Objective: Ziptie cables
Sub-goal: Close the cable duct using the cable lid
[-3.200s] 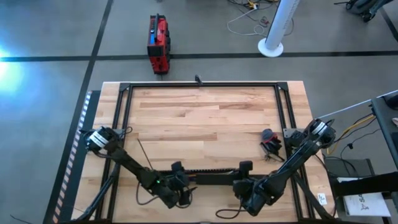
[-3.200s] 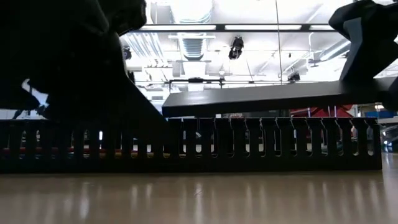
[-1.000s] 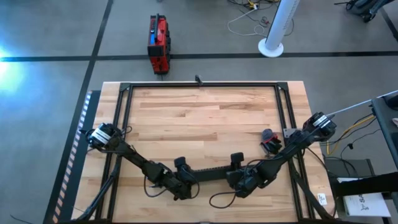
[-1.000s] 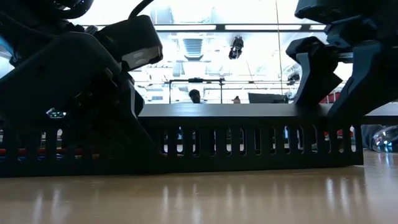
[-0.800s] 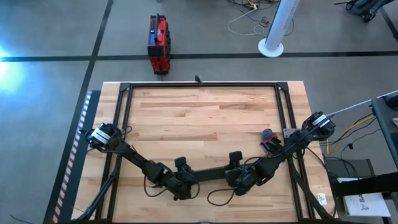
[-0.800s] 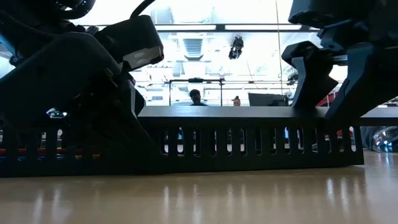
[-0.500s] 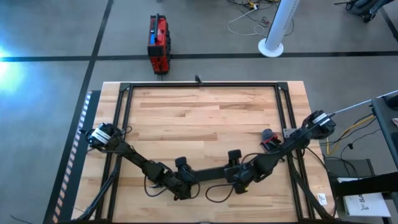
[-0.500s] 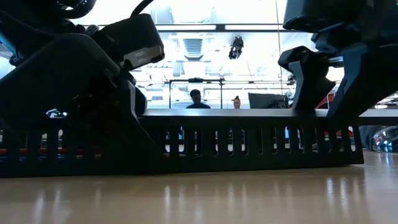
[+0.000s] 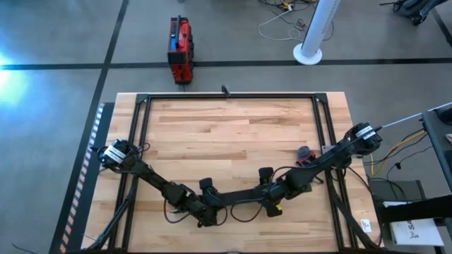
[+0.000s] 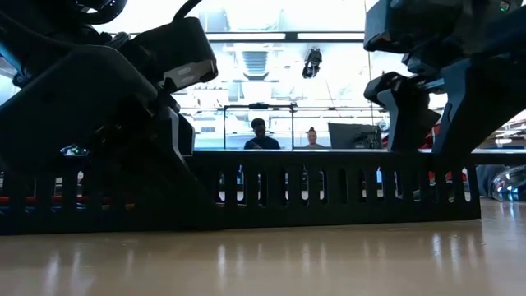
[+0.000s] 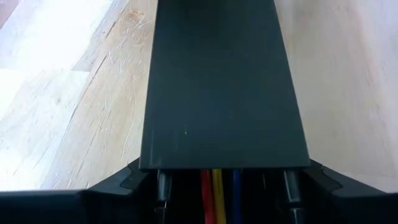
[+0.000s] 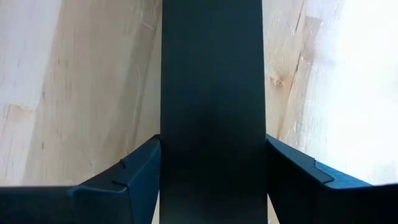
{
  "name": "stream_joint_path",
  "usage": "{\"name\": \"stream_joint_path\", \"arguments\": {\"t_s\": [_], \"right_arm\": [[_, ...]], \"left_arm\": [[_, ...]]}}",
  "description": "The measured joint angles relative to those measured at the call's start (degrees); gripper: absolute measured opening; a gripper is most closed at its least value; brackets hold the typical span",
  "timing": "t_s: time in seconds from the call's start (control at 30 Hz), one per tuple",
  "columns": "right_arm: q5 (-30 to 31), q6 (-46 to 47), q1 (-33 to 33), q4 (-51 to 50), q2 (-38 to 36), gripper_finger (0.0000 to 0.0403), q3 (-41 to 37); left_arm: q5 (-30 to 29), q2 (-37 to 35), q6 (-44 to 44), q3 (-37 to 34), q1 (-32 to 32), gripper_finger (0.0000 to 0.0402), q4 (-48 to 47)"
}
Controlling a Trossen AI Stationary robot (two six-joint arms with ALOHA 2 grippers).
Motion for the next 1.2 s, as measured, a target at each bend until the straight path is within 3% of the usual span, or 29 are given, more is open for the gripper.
{"name": "stream_joint_path", "arguments": {"t_s": [0.23, 0.73, 1.2], "right_arm": [[-0.6, 0.6, -0.4, 0.0, 0.0, 0.0219, 0.0], [-10.1, 1.9, -4.2, 0.7, 0.7, 0.0219, 0.0], [-11.0, 2.2, -4.2, 1.1, 1.6, 0.0219, 1.0]], "left_arm": [[0.0, 0.0, 0.1, 0.0, 0.0, 0.0225, 0.1], [-0.1, 0.0, 0.7, 0.0, 0.0, 0.0218, 0.3], [-0.4, 0.0, 0.4, 0.0, -0.1, 0.0222, 0.4]]}}
